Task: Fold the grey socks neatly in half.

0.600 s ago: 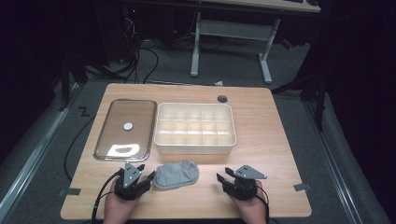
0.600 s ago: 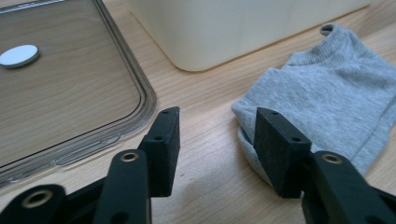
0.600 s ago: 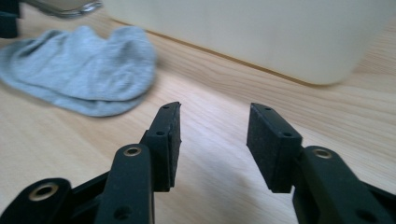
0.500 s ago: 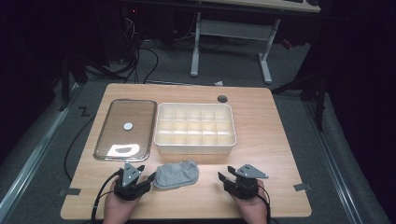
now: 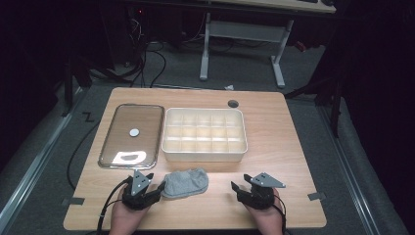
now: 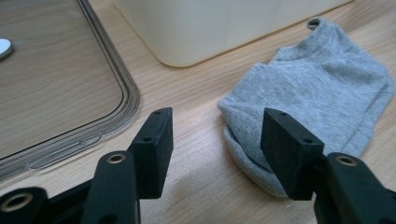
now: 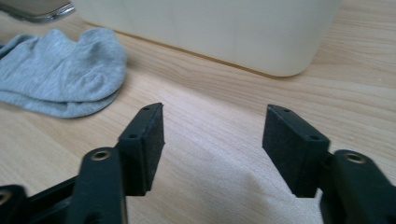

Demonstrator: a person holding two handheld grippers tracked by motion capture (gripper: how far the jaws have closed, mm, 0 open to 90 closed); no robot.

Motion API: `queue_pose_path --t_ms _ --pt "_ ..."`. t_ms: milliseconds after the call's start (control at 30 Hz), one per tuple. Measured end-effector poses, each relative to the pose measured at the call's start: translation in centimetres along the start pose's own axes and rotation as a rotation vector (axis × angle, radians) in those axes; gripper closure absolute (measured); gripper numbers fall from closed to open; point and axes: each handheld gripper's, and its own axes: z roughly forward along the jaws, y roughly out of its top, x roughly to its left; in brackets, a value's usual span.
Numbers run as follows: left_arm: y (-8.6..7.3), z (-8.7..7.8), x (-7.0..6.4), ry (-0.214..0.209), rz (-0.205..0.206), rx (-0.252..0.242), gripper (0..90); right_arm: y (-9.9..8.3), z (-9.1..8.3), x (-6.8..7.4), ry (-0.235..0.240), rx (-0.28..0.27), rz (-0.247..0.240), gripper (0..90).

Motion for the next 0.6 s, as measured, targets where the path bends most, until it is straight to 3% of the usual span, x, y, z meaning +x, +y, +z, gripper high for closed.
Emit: queue_pose_path --t_ms 167,467,600 --pt "0.1 -0.2 0.0 -0.011 -0.017 -0.009 43.4 0.0 -0.2 0.5 -0.014 -0.015 -0.018 40.9" --pt "0.3 -0.6 -0.2 -0.018 -0.031 -0.029 43.1 0.3 0.2 1.4 0.022 -0.006 -0.037 42.3" --pt "0.5 -0.6 -0.8 -0.035 -0.017 -0.034 48.3 0.7 0.3 2.1 0.047 -0.009 -0.036 45.7"
